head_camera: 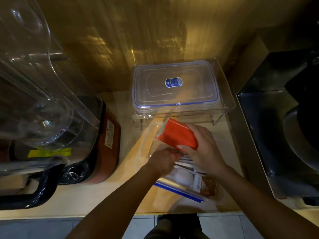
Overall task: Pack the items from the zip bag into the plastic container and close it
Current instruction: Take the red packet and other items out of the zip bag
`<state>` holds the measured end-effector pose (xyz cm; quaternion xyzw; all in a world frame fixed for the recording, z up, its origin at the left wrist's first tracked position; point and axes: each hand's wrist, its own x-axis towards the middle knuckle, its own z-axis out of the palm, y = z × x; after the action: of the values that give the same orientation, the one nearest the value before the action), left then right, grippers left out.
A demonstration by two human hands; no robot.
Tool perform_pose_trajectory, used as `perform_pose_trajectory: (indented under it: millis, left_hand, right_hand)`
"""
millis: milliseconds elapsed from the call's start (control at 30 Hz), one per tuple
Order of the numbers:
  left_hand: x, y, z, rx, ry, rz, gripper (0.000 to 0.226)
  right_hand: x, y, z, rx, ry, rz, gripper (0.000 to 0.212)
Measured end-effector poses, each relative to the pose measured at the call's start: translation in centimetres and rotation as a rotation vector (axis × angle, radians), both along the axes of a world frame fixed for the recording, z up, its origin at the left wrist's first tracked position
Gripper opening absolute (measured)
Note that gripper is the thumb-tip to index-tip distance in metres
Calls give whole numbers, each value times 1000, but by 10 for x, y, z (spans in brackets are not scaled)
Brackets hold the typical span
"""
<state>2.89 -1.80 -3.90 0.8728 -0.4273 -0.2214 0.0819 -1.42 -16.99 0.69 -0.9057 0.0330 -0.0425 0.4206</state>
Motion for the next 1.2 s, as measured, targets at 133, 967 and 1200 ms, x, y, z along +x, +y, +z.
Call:
perform_pose_trajectory:
  millis: [133, 967, 1200]
  left_hand:
    - [-8, 0, 3, 14, 23, -26, 51]
    - [16, 58, 15, -527, 338, 765, 71]
    - [1, 47, 11, -538, 255, 829, 69]
  right_hand:
    - [13, 11, -11, -157, 95, 125, 65]
    - [13, 21, -24, -727, -167, 314, 46]
    - [20, 18, -20, -681, -24, 400, 63]
